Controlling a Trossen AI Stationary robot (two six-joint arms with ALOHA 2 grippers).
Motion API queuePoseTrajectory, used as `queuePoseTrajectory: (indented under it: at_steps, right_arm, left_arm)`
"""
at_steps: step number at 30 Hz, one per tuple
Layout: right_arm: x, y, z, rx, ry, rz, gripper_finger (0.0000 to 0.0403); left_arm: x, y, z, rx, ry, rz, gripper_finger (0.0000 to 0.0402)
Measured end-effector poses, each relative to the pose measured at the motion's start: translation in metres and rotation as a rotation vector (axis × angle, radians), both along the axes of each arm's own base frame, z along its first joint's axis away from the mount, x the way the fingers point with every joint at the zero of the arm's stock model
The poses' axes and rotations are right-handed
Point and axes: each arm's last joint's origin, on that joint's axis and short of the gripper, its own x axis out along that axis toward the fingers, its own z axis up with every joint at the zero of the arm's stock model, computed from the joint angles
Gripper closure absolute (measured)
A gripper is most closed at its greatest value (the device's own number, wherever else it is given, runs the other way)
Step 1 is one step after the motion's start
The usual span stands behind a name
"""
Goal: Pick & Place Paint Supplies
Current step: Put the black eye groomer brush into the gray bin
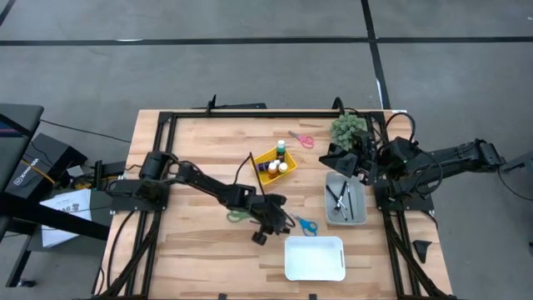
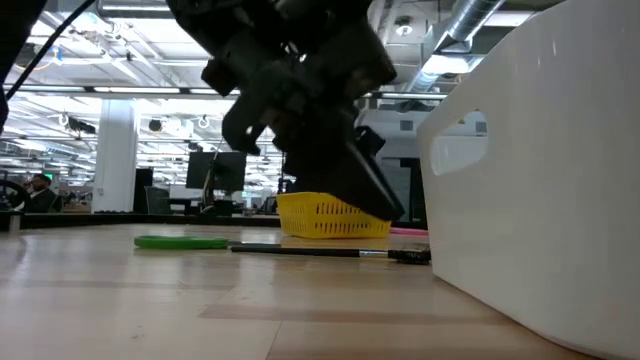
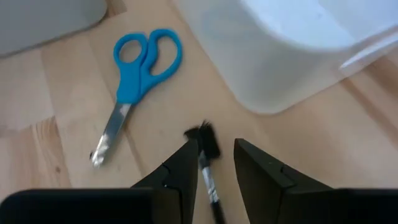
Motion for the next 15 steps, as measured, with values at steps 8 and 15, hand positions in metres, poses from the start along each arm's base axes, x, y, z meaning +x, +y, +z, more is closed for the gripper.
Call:
queuePoseTrajectory:
  at_steps: [8,15]
  right_arm:
    - [0.001,0.000,-0.002,0.007,0.028,0.001,0.0330]
    - [0.002,-0.003,-0.004,0.028,0.045,-0.002,0.0330]
  left_arm:
    - [-0.007,0.010,-0.012,0.023,-0.007,-0.002,0.0305]
    - [-0.008,0.008,-0.015,0.017,0.010,-0.044,0.0305]
